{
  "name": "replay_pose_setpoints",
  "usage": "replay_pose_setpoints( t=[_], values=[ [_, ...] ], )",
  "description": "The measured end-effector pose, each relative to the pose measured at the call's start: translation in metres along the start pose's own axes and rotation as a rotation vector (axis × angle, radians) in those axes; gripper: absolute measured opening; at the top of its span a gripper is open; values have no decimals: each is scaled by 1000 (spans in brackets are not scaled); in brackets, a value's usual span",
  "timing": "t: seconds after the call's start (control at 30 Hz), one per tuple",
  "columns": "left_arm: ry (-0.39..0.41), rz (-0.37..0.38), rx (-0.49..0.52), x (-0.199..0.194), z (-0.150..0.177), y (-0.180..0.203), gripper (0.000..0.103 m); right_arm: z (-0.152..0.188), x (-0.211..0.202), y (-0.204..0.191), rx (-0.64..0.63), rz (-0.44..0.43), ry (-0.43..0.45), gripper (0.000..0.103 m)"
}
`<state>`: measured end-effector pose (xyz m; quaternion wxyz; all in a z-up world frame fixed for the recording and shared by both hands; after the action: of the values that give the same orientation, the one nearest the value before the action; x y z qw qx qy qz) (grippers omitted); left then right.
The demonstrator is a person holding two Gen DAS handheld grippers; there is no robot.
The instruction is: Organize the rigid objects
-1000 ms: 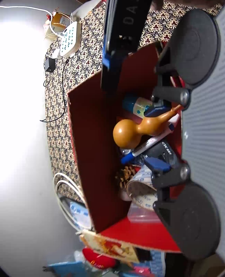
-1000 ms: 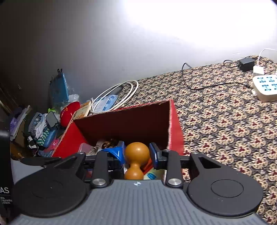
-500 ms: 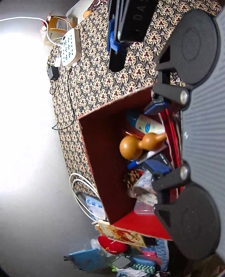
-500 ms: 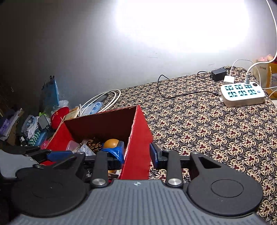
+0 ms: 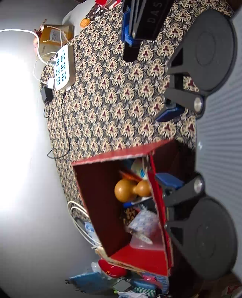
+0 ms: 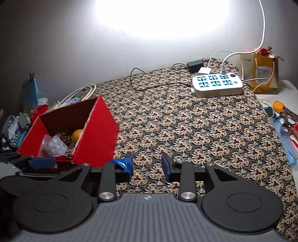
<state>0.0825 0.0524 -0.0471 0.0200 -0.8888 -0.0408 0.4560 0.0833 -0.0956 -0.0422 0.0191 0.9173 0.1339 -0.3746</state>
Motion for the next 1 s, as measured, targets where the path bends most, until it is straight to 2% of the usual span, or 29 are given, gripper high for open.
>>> replay_pose_setpoints(
  t=[0.23,0.43,0.63,0.83,1.0],
  values=[
    [-23,-18,36,-2,18,34,61,25,-4,36,50,58,-60,16],
    [-57,-23,18,0,28,41,61,38,-3,49,63,69,-88,17],
    [-53,-6,6,-3,20,46,61,39,-9,53,76,67,-91,17],
    [-27,11,3,-10,7,37,62,30,-8,47,81,80,-80,17],
    [1,0,-29,-12,-8,7,63,12,-3,19,59,55,-66,18]
  ],
)
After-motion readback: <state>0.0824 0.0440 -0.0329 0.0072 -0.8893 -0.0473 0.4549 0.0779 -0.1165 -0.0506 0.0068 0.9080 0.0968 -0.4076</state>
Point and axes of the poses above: each gripper's, at about its wrist camera, not at the fingertips, and x roughly the way its jaws point, y to its right, z to its underside, the point moved 10 cm from there along x, roughly the way its jaws point, and after that the axes turned 14 degrees about -x, right-handed, at the moved point
